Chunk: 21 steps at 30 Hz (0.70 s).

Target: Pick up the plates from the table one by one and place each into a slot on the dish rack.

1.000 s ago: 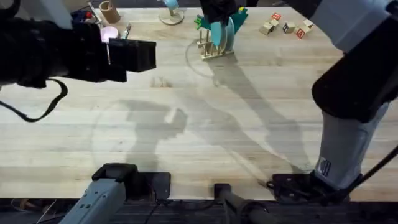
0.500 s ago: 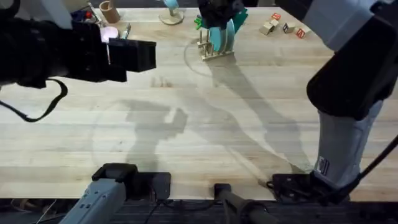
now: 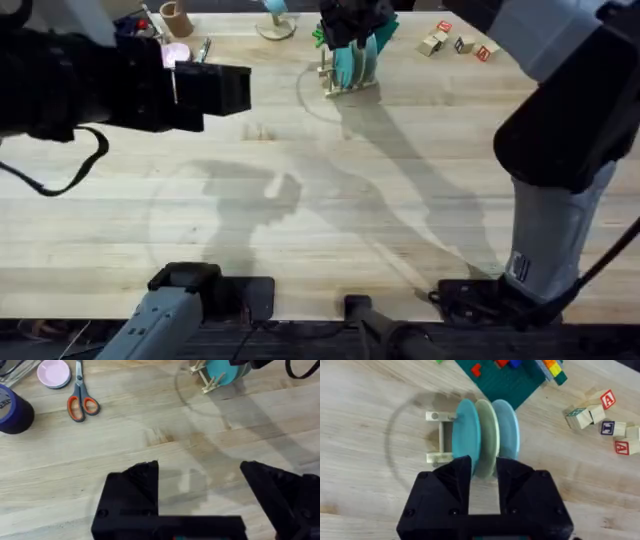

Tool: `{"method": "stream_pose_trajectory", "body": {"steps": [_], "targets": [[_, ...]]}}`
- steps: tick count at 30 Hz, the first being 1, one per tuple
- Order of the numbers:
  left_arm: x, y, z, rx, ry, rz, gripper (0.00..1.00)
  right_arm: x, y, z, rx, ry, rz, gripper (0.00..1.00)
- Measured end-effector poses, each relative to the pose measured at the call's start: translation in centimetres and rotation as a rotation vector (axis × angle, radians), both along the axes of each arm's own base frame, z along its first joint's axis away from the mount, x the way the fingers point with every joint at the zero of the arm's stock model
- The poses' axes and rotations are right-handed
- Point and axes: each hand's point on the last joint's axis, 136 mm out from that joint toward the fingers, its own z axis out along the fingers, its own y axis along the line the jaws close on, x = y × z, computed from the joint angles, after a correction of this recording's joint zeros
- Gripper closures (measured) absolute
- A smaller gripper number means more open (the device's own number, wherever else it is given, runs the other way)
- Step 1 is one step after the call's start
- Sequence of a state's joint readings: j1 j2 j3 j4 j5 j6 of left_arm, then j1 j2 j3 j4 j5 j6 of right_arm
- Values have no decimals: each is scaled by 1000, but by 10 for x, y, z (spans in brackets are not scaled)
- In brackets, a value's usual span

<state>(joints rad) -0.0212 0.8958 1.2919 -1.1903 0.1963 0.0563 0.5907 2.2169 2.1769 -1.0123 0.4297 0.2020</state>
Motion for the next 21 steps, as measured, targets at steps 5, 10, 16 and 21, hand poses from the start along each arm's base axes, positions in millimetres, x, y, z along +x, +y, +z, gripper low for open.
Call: {"method": "stream_pose_trajectory", "body": {"steps": [5, 10, 16, 21], "targets": [[0, 0, 0, 0, 0, 0, 7, -6, -3, 4, -7, 11, 2, 678], [0, 0, 0, 0, 0, 0, 8, -24, -15, 35, -7, 10, 3, 484], [0, 0, 0, 0, 0, 0, 7, -54, -33, 93, 28, -32, 18, 16], [0, 0, 0, 0, 0, 0, 7, -84, -36, 125, 92, -20, 90, 6]]}}
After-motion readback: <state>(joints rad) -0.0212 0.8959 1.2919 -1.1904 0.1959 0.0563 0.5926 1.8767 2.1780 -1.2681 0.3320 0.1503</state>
